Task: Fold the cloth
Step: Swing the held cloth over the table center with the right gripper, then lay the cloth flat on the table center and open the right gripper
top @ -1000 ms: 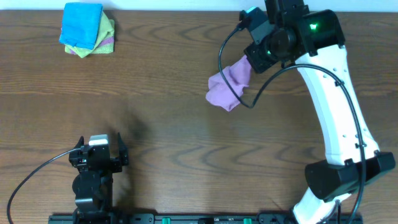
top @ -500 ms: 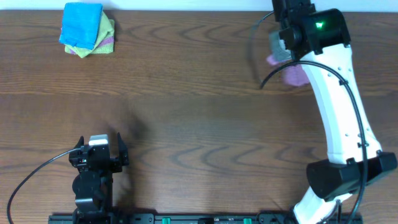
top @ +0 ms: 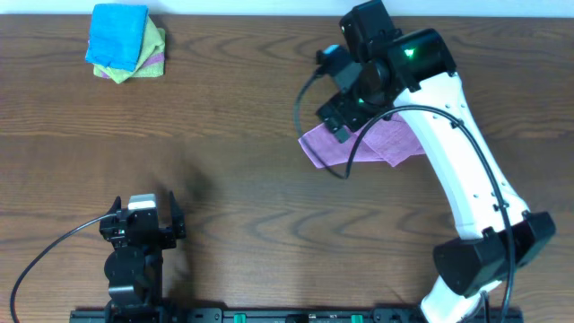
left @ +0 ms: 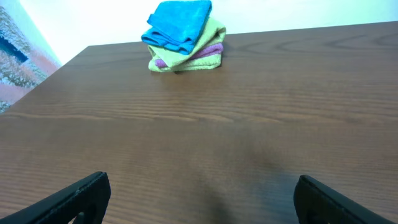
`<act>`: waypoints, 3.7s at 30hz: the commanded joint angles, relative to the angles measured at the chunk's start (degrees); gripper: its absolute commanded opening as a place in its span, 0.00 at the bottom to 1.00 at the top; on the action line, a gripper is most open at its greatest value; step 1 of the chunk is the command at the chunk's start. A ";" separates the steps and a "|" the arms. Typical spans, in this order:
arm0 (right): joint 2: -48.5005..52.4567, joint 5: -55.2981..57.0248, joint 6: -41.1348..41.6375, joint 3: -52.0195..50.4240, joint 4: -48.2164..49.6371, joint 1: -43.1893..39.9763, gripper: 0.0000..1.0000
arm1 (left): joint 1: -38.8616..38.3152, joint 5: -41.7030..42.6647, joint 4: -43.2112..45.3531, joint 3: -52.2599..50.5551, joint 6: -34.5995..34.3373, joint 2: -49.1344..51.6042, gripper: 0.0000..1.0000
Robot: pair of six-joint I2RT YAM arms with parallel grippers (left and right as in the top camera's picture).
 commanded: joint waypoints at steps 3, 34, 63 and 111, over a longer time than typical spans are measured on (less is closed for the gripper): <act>-0.61 11.56 10.51 -13.84 0.90 -4.74 0.99 | -0.17 0.42 -1.01 -1.14 0.79 -0.26 0.95; -4.44 21.68 -0.85 -45.46 33.20 -10.32 0.85 | -0.17 0.39 -1.01 -1.14 0.79 -0.26 0.95; 3.58 15.52 -3.34 -45.57 37.55 -10.49 0.50 | -0.17 0.42 -1.01 -1.14 0.79 -0.26 0.95; 6.67 7.98 -4.20 -28.68 71.19 -3.34 0.01 | -0.17 0.42 -1.01 -1.14 0.79 -0.26 0.96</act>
